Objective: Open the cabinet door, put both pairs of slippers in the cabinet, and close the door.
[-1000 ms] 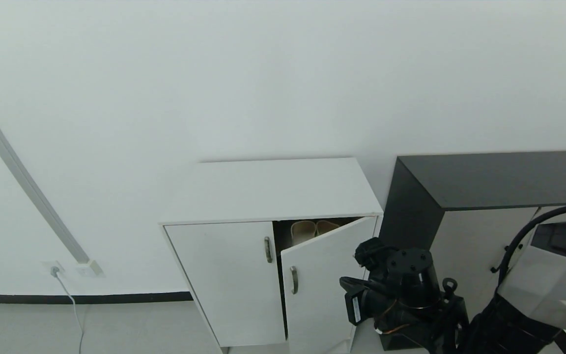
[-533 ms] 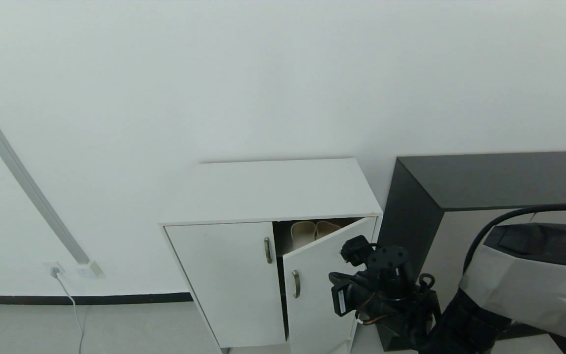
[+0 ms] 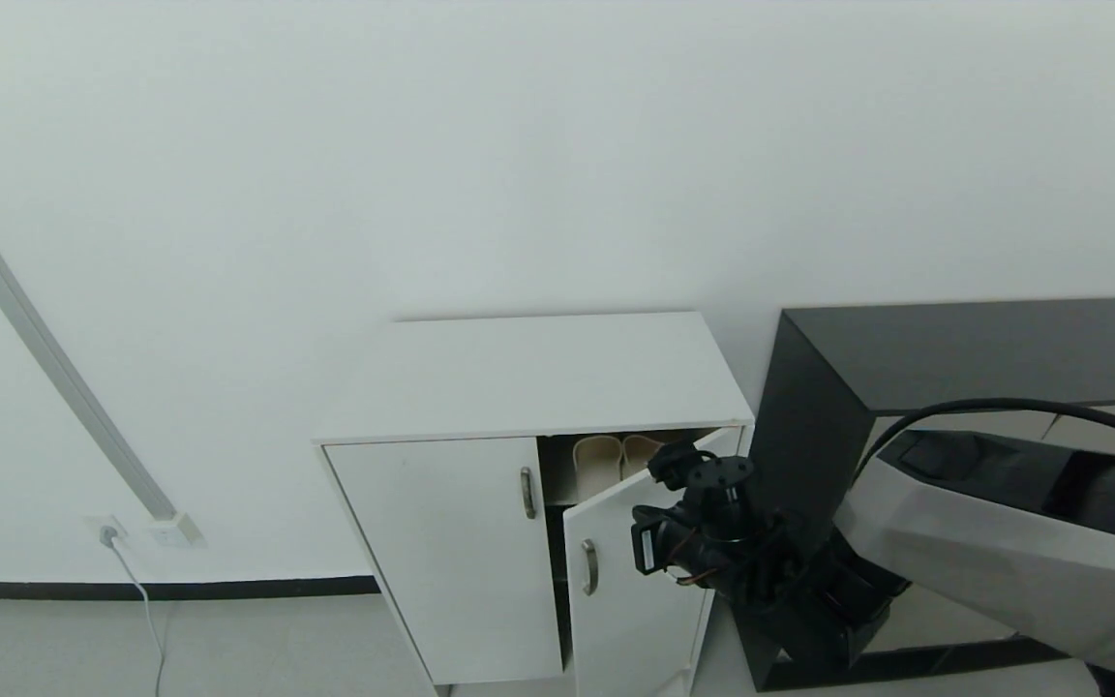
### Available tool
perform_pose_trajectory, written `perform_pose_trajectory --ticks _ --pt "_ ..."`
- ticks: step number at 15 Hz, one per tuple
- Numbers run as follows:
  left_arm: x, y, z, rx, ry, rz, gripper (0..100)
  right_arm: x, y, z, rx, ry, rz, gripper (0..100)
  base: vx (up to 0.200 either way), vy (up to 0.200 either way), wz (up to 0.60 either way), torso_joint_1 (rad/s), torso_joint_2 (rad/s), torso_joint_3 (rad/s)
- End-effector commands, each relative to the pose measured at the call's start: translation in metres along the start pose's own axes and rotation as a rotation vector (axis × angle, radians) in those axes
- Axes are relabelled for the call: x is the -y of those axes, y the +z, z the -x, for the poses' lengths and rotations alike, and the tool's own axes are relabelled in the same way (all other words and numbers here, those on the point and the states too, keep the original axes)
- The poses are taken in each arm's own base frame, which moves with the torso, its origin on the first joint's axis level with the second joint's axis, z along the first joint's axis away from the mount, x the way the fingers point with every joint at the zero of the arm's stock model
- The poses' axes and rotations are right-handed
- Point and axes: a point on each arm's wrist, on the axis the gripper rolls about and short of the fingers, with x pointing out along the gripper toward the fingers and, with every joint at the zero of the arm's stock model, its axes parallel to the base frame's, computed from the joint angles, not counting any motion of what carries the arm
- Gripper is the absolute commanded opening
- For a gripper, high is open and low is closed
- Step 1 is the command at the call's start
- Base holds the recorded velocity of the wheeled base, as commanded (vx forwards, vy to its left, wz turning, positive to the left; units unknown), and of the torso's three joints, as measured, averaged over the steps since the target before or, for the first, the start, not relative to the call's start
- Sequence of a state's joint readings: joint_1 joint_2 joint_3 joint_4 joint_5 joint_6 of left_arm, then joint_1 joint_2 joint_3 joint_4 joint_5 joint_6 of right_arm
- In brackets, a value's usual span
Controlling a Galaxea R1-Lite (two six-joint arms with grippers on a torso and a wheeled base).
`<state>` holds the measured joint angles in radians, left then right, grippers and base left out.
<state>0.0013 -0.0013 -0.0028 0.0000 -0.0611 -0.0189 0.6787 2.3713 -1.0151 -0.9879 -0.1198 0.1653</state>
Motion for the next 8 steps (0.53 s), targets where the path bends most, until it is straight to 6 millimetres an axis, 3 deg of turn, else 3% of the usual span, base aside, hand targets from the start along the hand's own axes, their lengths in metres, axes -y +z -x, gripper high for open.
perform_pose_trajectory --ticks 1,8 --pt "0.0 0.0 0.0 -0.001 0.0 0.001 0 0.007 -0.002 -0.012 -0.004 -0.019 -0.006 0 0.0 0.0 0.0 0.0 0.0 0.0" --pt "0.0 0.0 0.0 -0.001 0.0 0.003 0 0.013 0.003 -0.037 0.009 -0.037 -0.01 0 0.0 0.0 0.0 0.0 0.0 0.0"
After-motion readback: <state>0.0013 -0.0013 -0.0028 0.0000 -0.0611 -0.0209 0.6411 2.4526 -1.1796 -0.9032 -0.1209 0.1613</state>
